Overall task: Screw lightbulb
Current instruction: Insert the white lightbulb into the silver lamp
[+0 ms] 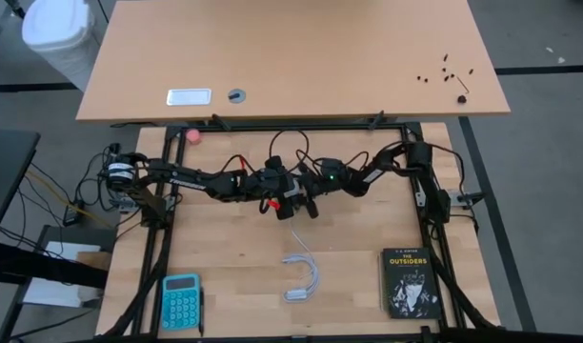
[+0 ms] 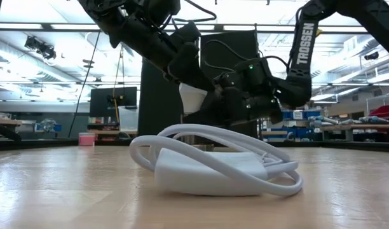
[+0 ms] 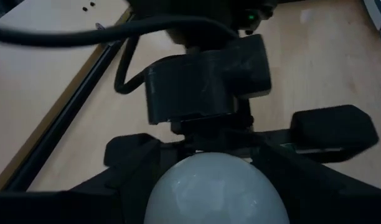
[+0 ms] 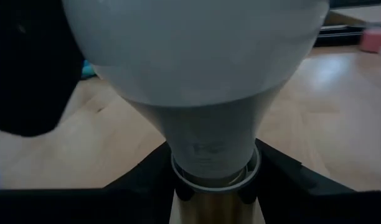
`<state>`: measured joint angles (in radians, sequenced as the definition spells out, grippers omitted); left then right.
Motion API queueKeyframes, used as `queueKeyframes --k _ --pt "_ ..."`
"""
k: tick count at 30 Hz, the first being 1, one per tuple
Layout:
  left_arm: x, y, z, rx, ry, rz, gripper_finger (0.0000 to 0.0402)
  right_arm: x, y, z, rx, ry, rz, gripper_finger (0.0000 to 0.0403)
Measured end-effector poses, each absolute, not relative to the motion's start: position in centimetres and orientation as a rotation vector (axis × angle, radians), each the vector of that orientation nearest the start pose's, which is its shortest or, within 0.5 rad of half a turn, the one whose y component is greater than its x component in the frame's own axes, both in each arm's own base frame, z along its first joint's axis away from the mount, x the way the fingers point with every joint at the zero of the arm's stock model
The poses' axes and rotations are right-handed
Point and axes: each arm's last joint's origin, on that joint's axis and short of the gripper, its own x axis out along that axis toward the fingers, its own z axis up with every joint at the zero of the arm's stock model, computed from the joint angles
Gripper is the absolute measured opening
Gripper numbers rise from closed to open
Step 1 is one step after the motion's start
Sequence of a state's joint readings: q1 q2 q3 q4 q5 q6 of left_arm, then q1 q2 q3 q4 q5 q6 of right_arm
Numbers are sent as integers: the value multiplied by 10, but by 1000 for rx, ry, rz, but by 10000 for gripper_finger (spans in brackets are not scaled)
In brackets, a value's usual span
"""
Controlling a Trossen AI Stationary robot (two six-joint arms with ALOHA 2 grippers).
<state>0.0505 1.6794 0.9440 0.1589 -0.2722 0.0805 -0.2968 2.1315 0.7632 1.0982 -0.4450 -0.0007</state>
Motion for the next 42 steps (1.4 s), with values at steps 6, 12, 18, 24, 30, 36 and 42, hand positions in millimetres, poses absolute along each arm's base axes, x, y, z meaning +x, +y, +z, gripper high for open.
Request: queueKeyframes --k 6,12,18,24,30,36,42 --pt "350 25 194 132 583 282 271 339 -70 81 114 268 13 178" --pt "351 24 195 124 571 269 271 335 -42 94 113 302 -139 178" --pt "352 24 196 118 555 242 271 336 -18 95 181 300 -312 178" --pt "353 24 197 136 544 231 271 334 2 95 123 247 -509 179" --pt "353 24 197 134 545 232 271 334 0 96 80 248 -482 194" --pt "352 23 195 137 564 213 271 335 -17 92 133 304 -289 252" --pt "352 23 195 140 566 207 271 333 -40 91 143 331 -48 314"
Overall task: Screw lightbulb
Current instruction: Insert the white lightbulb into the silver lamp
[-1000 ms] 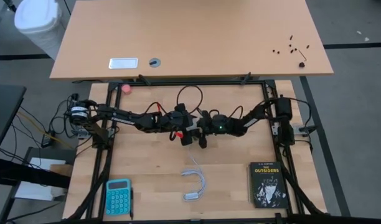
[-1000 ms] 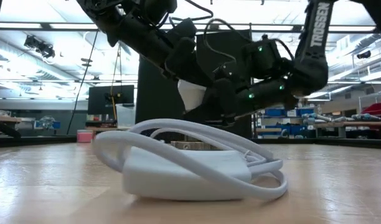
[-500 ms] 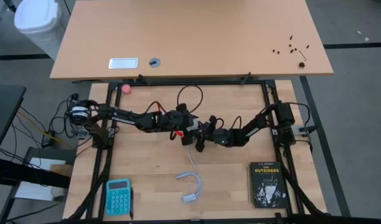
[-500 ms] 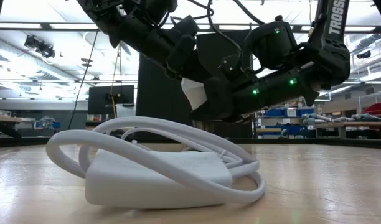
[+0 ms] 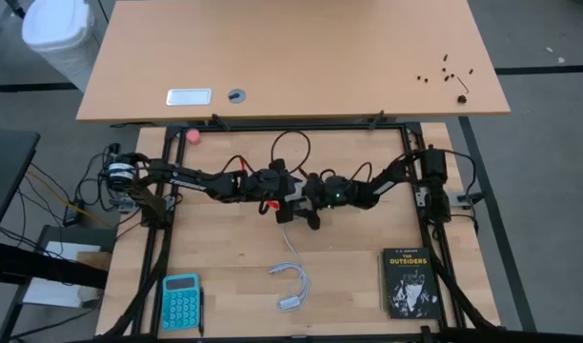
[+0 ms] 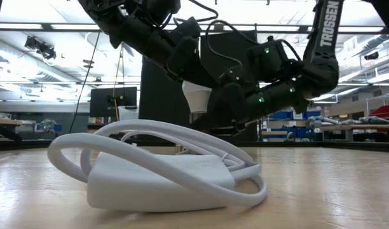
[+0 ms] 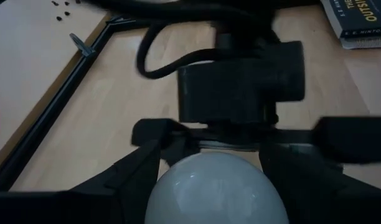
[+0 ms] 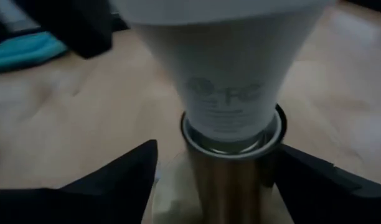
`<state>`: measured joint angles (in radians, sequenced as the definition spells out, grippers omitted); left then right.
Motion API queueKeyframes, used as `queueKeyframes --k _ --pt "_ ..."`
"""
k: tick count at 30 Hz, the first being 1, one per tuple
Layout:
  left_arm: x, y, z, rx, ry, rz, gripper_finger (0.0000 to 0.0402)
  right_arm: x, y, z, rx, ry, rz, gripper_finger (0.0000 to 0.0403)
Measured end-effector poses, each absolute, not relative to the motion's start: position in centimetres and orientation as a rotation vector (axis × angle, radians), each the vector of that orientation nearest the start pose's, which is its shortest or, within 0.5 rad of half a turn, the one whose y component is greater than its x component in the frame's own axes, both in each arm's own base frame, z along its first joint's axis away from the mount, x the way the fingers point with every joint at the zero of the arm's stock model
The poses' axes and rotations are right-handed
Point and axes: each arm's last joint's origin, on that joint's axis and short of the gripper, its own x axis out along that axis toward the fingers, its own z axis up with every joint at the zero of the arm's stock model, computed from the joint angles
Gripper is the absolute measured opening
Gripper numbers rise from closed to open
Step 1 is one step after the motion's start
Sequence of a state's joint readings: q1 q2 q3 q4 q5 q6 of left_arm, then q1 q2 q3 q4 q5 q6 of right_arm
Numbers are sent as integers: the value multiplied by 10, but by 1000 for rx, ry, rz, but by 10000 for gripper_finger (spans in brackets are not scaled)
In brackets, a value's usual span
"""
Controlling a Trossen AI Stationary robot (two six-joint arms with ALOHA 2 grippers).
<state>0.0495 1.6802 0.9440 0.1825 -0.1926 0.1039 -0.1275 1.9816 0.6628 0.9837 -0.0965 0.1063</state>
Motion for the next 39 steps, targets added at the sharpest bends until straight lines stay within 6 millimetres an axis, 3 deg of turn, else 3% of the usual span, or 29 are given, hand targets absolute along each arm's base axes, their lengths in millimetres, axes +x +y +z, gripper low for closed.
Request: queueKeyframes --k 5,12,22,30,39 --pt "352 23 195 140 565 205 271 330 -59 92 47 318 114 333" --pt "352 23 195 140 564 203 271 323 -82 97 -61 237 308 311" --pt "352 22 195 128 559 182 271 335 -88 102 -93 219 441 305" --pt "352 22 195 128 559 182 271 350 -103 79 -19 230 536 305" --pt "352 21 196 131 554 180 271 351 -106 77 -43 199 557 277"
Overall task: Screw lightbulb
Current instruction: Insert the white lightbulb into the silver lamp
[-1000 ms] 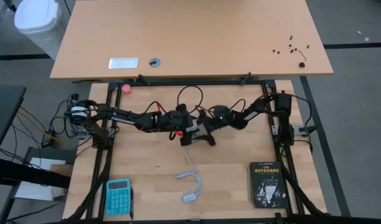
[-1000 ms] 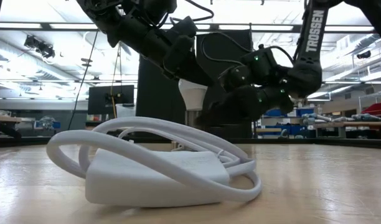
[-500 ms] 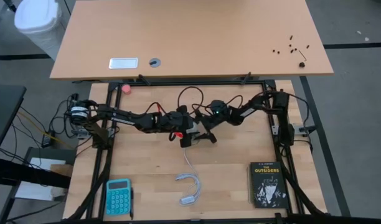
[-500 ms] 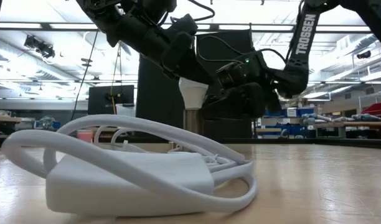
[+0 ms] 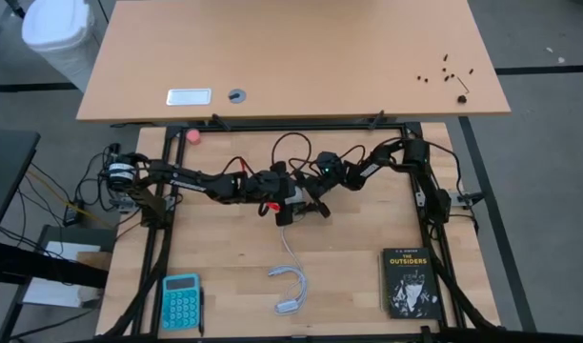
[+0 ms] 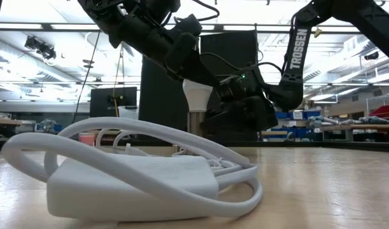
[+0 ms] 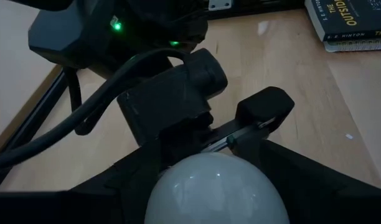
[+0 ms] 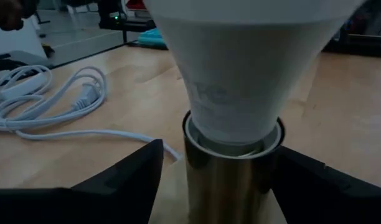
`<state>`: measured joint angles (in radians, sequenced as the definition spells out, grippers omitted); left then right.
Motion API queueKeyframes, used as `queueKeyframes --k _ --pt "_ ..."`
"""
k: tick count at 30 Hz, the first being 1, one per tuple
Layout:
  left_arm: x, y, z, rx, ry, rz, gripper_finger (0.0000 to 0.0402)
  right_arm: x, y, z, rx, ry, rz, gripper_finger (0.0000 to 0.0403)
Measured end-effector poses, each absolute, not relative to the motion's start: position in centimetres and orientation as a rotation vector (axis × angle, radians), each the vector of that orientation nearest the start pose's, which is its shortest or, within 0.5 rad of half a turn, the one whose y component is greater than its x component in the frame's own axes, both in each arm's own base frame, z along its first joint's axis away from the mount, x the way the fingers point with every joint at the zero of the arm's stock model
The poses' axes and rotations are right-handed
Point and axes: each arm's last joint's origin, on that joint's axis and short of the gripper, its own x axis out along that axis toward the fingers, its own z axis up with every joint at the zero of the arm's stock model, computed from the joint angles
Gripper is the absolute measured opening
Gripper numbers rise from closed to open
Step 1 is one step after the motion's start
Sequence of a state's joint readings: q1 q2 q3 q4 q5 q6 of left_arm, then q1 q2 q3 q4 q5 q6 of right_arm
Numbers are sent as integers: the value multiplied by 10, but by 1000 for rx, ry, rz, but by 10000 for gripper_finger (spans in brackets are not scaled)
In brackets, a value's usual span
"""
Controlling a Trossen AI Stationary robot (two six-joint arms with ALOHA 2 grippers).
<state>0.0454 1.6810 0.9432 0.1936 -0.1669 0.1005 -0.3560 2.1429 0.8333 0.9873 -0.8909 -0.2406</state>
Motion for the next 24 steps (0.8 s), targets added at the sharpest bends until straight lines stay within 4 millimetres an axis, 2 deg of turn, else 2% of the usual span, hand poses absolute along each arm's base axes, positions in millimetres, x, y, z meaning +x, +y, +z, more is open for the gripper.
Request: queueKeyframes --k 8,20,24 --pt "353 20 196 129 553 174 271 351 -106 77 -54 194 550 173" --pt "352 21 195 130 564 191 271 352 -107 78 -5 220 481 171" --pt "351 21 195 137 577 204 271 352 -98 77 -4 243 401 171"
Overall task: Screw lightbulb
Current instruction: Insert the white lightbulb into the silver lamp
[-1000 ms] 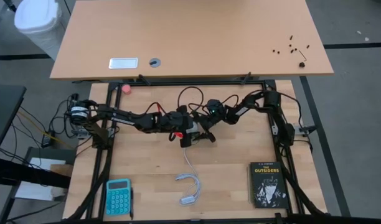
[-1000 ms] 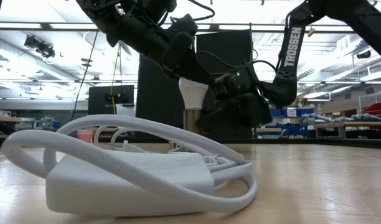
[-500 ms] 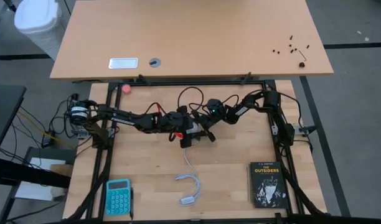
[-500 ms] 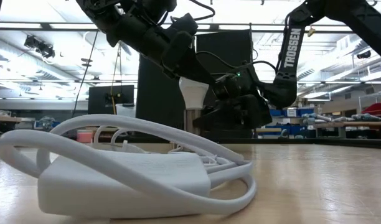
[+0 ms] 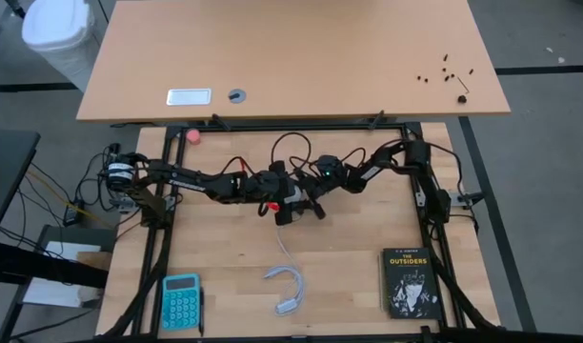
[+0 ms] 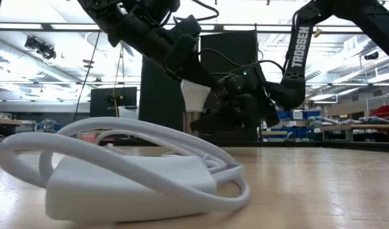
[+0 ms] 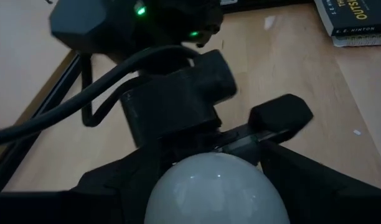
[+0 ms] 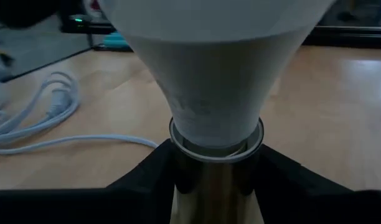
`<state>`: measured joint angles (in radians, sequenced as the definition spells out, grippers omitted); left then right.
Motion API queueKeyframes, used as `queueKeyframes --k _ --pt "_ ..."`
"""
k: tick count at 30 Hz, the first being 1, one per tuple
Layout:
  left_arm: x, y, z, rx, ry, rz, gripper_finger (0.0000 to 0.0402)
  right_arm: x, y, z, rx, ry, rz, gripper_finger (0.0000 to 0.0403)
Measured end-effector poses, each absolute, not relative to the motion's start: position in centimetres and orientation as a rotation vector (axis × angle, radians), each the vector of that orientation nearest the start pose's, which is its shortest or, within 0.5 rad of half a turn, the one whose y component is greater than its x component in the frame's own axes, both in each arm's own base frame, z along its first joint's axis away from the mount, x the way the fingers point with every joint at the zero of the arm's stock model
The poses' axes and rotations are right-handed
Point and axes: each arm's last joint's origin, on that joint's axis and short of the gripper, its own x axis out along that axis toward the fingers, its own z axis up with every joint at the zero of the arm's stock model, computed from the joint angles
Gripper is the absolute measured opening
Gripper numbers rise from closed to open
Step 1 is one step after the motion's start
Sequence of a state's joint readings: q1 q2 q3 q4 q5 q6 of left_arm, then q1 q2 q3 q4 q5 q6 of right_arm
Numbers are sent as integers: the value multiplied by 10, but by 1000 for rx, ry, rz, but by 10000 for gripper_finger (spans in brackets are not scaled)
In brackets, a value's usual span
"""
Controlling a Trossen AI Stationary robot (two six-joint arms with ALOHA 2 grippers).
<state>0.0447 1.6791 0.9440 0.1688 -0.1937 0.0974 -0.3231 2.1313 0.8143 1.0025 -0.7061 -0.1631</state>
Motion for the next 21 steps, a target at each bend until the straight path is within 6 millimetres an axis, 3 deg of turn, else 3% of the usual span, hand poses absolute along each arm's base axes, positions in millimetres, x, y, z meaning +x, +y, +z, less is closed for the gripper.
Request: queueKeyframes --k 12,21 --pt "351 23 195 127 569 257 271 332 -70 86 6 307 66 171" --pt "352 22 195 120 561 261 271 334 -24 87 58 309 -200 177"
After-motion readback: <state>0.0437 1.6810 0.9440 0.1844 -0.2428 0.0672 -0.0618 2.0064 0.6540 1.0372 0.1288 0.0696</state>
